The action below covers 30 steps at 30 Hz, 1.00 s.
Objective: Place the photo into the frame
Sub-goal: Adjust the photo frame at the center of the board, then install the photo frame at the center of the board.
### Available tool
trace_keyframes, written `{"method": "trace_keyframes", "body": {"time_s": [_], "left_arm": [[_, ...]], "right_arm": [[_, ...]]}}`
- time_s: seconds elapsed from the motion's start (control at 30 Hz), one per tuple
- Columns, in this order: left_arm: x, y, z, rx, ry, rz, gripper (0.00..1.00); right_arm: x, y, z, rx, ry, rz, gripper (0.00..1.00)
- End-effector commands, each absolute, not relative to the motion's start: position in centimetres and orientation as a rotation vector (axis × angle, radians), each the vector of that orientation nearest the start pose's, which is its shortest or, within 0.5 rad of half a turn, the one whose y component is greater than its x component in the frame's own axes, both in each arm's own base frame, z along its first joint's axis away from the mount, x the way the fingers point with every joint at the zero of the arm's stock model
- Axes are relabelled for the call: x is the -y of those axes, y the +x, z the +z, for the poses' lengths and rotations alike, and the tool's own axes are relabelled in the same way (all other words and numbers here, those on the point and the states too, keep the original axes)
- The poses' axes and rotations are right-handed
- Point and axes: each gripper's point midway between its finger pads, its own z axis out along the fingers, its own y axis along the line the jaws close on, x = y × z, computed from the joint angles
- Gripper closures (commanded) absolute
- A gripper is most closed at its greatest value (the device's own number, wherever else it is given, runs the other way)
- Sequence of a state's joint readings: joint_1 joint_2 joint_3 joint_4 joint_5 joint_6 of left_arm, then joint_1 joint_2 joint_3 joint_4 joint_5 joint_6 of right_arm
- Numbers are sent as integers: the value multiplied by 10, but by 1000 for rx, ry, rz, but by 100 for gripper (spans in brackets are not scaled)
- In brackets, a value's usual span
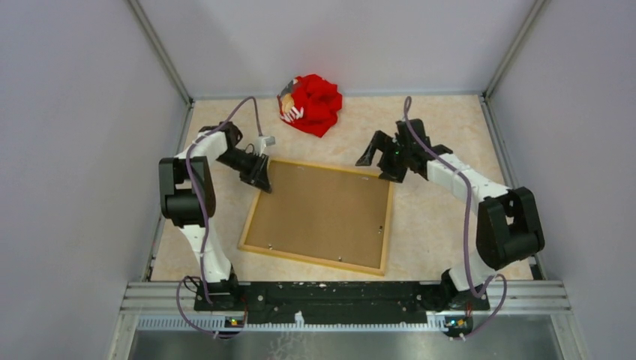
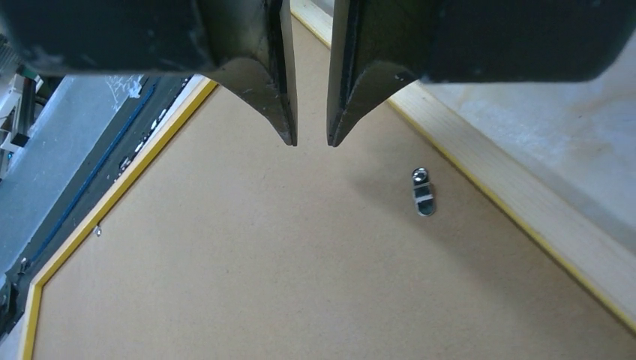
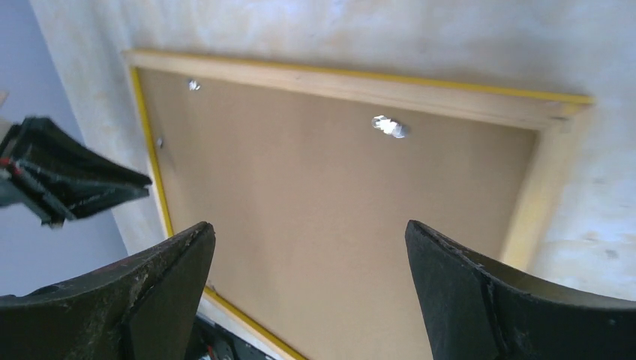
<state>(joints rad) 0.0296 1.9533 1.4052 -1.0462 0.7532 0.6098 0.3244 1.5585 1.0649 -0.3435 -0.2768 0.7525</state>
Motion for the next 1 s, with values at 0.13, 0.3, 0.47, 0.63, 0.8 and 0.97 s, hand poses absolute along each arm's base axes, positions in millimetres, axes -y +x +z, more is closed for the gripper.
{"method": "trace_keyframes", "body": {"time_s": [0.13,0.3,0.47,0.63,0.8,0.97], "left_arm": [[79,338,99,-2547,758,-1003,75],[53,359,109,-2550,711,-813,64],[19,369,77,-2625,616,-644,44],[25,359,66,-2645,599,-773,45],[26,352,61,-2659,626,-790,57],[24,345,55,-2674,660,-794,64]], "right_arm": [[-281,348,140,-2457,194,894,10],[-317,348,132,-2471,141,936,13],[-337,341,124,-2477,133,952,13],[-343,335,113,-2480,126,937,11],[-357,332,105,-2497,121,981,11],[-368,328,101,-2505,109,998,11]]}}
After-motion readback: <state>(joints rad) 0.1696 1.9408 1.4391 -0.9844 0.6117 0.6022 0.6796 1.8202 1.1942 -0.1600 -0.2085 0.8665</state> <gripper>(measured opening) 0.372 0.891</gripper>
